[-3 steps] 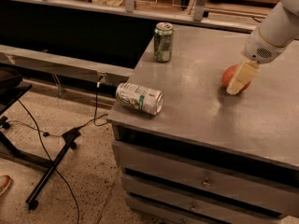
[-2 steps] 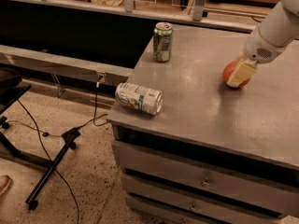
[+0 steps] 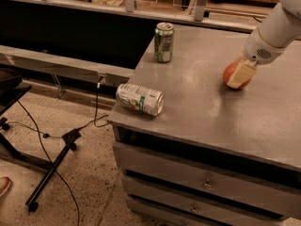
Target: Move apple near green can
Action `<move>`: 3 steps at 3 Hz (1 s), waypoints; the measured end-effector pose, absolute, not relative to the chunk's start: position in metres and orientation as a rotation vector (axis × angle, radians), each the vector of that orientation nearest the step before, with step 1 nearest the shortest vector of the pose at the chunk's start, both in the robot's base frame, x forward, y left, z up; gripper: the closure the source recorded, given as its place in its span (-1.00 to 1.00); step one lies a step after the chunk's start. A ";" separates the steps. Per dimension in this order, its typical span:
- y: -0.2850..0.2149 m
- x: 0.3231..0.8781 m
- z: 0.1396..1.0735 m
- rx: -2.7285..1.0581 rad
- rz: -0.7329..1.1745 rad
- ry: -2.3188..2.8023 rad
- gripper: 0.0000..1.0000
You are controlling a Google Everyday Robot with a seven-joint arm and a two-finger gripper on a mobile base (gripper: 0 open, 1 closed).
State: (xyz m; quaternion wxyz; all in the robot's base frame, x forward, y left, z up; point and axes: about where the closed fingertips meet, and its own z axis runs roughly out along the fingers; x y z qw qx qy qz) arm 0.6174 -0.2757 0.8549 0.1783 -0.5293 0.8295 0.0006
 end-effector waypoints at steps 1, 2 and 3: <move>-0.269 0.616 0.860 -1.502 0.008 2.305 1.00; -0.253 0.613 0.885 -1.513 0.051 2.179 1.00; -0.215 0.608 0.923 -1.567 0.065 2.015 1.00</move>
Offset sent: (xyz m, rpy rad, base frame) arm -0.0131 0.0504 0.0761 0.2143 -0.2085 0.1878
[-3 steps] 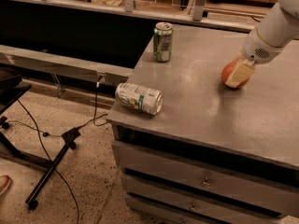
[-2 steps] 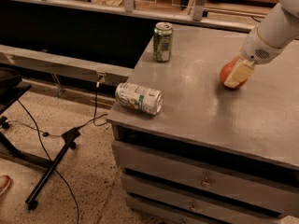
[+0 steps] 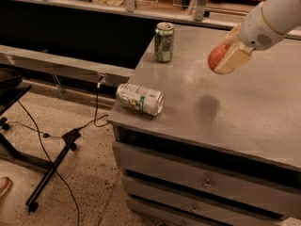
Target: Move apple near green can
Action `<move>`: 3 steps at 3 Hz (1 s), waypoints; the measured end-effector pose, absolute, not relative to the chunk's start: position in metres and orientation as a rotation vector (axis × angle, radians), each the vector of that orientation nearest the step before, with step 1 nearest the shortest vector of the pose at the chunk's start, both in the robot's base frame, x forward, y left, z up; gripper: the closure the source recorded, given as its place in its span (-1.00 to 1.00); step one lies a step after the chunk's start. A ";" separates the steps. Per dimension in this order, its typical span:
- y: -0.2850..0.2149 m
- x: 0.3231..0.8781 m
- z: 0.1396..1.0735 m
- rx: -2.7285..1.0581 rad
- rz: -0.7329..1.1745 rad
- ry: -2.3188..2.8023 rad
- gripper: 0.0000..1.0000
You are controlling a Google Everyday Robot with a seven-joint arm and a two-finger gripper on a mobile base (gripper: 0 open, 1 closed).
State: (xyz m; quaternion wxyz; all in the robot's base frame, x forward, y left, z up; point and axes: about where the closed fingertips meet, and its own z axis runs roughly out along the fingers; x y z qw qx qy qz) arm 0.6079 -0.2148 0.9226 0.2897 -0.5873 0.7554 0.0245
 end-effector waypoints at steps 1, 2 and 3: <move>-0.177 0.612 0.942 -1.618 0.042 1.934 1.00; -0.150 0.636 0.947 -1.631 -0.001 1.923 1.00; -0.133 0.666 0.954 -1.611 -0.033 1.932 1.00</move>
Offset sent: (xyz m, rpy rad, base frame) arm 0.0608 0.0942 0.0357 -0.0655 -0.1042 0.0474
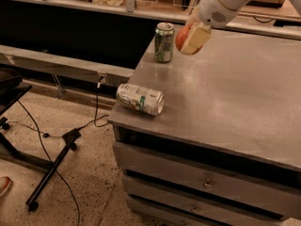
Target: Move apple near green can
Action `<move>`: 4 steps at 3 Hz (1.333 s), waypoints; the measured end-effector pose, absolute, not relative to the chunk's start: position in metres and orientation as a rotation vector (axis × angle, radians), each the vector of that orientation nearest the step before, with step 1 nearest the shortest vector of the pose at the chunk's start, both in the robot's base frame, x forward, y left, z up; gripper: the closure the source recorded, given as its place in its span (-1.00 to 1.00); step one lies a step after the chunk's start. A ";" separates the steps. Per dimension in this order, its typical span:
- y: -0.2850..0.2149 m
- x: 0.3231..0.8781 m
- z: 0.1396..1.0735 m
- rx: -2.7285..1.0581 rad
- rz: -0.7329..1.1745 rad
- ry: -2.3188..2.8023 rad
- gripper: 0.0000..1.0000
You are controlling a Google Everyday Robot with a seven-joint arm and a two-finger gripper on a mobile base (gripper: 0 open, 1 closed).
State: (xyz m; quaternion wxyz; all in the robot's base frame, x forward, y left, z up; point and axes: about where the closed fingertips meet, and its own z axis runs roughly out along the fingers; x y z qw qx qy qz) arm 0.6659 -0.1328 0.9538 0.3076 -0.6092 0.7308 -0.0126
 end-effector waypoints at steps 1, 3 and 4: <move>-0.127 0.691 0.951 -1.591 -0.040 1.962 1.00; -0.128 0.732 0.911 -1.584 -0.065 2.030 1.00; -0.135 0.744 0.897 -1.568 -0.085 2.058 1.00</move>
Offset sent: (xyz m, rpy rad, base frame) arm 0.0665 0.0115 -0.0314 -0.0360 0.0368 -0.0513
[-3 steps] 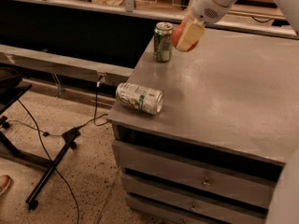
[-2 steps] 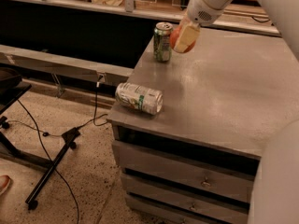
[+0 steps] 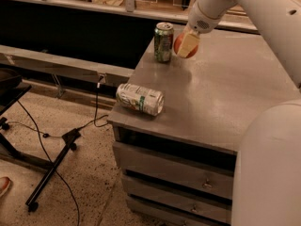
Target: Move apple near green can
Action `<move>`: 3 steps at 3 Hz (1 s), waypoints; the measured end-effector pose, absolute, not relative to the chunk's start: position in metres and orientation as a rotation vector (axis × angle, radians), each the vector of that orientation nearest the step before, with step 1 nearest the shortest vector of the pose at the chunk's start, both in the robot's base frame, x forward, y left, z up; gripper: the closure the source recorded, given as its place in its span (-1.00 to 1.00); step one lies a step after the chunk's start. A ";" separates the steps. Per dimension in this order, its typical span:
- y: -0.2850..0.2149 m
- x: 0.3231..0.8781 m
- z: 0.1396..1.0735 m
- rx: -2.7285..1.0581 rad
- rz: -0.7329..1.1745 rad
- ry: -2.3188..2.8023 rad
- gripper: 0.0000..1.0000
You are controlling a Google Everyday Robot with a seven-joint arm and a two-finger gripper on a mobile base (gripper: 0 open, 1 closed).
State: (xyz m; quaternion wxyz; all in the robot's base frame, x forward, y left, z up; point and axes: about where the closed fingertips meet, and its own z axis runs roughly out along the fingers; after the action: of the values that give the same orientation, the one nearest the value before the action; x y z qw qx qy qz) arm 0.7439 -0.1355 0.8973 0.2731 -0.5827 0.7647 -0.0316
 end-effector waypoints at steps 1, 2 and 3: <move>-0.140 0.753 0.885 -1.584 -0.112 2.075 0.94; -0.141 0.758 0.877 -1.609 -0.130 2.092 0.47; -0.140 0.758 0.874 -1.615 -0.128 2.095 0.01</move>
Offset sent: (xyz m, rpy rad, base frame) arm 0.0186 -0.0102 -0.0199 -0.0912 0.0298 -0.0037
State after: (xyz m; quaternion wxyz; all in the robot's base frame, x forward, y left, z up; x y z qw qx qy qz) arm 0.7585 -0.1398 0.8736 0.2441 -0.5912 0.7672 -0.0468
